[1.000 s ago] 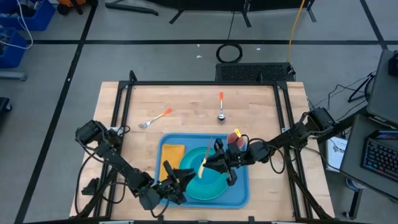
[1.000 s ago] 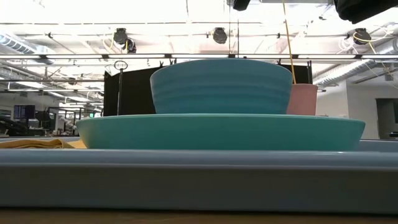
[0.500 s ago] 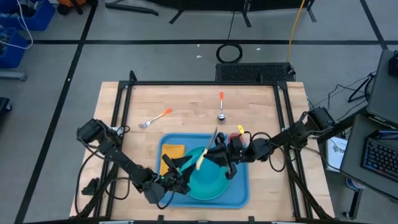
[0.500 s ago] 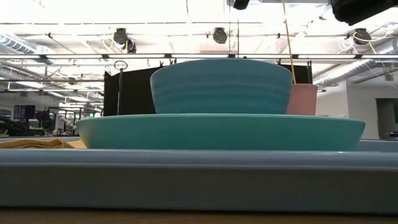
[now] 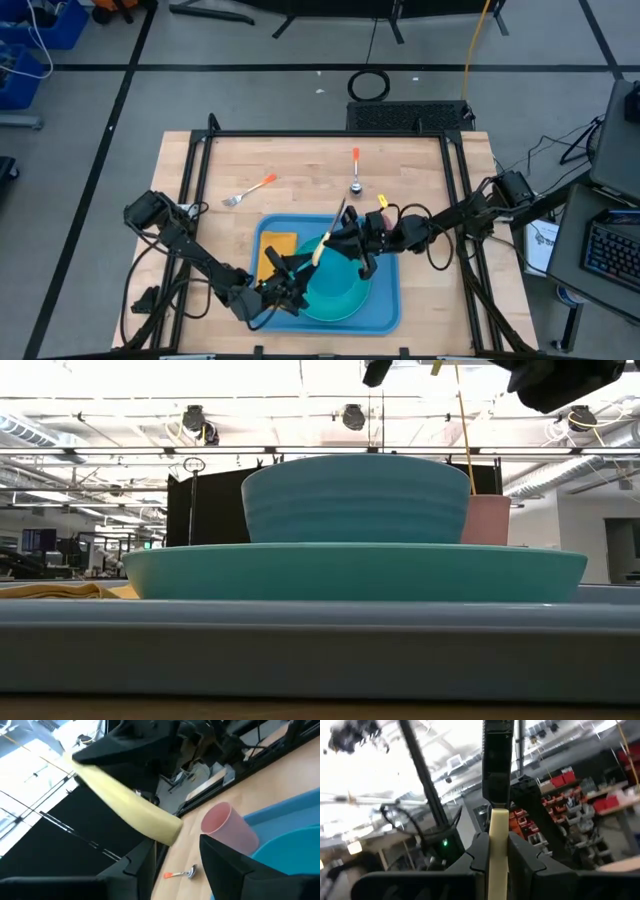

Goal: Set up tray
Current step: Put the yellow knife on top of the yellow napkin

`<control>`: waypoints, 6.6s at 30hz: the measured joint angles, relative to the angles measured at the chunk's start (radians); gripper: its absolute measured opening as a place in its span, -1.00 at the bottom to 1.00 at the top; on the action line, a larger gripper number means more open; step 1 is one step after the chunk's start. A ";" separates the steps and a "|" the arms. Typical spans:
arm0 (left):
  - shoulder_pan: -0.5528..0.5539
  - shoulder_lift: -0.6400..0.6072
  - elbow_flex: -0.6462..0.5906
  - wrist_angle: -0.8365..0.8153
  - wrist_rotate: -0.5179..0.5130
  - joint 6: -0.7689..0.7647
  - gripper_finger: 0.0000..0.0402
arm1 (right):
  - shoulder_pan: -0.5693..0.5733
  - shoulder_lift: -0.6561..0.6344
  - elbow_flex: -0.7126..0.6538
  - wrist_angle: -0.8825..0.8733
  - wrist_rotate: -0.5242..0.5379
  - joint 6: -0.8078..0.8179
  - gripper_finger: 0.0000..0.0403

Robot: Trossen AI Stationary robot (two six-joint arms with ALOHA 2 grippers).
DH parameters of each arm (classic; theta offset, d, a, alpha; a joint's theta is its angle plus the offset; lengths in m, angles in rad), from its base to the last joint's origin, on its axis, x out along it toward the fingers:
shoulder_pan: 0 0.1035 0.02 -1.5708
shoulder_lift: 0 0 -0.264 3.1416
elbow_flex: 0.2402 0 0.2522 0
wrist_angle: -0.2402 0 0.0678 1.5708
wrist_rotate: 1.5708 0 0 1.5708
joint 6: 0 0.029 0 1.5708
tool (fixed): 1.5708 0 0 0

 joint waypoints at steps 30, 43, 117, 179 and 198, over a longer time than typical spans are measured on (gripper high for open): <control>-0.058 -0.075 0.001 -0.300 0.528 -0.900 -0.22 | 0.030 -0.007 -0.001 -0.173 -0.565 -0.188 -0.84; 0.013 -0.077 0.000 -0.355 0.743 -1.109 -0.22 | 0.032 -0.008 -0.001 -0.203 -0.622 -0.191 -0.84; 0.096 -0.076 -0.001 -0.214 1.016 -1.116 -0.78 | 0.029 -0.008 0.001 -0.276 -0.605 -0.178 -0.19; -0.269 -0.182 -0.589 -0.154 0.444 -2.531 -0.78 | 0.032 -0.008 0.000 -0.481 -0.623 -0.088 -0.16; -0.216 -0.102 -0.584 -0.123 0.541 -2.724 -0.78 | 0.011 -0.009 0.000 -0.540 -0.620 -0.158 -0.16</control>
